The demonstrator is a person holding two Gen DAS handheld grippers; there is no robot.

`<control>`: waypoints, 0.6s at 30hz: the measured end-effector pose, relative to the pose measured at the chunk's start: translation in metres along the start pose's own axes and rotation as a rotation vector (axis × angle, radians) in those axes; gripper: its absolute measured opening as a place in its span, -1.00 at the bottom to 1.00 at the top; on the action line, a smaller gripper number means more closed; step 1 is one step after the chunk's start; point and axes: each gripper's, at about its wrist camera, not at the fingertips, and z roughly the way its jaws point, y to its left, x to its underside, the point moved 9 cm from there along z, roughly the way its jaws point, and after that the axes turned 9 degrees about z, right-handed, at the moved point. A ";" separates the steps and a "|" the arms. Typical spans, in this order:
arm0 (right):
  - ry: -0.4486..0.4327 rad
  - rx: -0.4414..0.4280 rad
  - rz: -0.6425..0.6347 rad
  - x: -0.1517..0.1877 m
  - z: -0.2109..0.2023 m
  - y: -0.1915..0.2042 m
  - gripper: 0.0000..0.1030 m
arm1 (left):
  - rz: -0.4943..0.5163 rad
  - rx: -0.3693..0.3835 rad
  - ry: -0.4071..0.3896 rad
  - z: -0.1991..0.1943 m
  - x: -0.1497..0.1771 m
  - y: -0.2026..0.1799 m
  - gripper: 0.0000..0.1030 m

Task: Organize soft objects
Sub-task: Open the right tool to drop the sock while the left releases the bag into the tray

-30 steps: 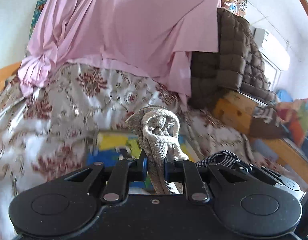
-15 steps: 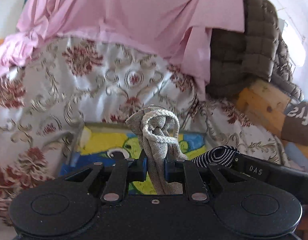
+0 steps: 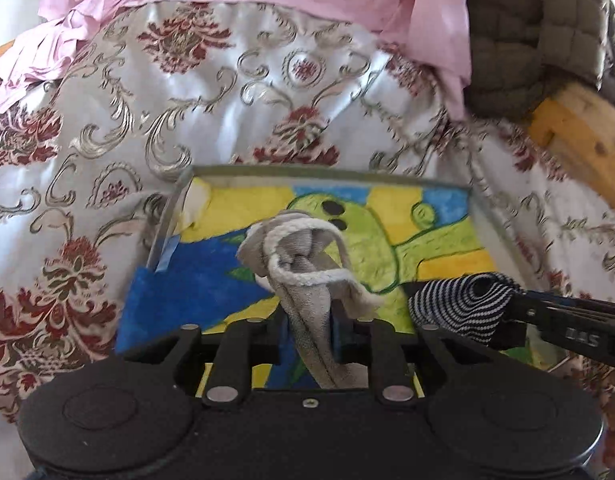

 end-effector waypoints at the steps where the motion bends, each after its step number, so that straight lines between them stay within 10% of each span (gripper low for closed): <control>1: -0.004 -0.002 0.000 0.000 -0.004 -0.001 0.07 | -0.002 -0.011 0.012 0.001 0.002 0.001 -0.52; 9: -0.089 -0.020 -0.019 -0.003 -0.051 0.000 0.64 | 0.008 -0.072 0.042 -0.009 0.013 -0.004 0.34; 18: -0.263 -0.048 -0.063 -0.011 -0.139 0.020 0.94 | 0.067 -0.094 -0.129 -0.087 0.002 -0.024 0.71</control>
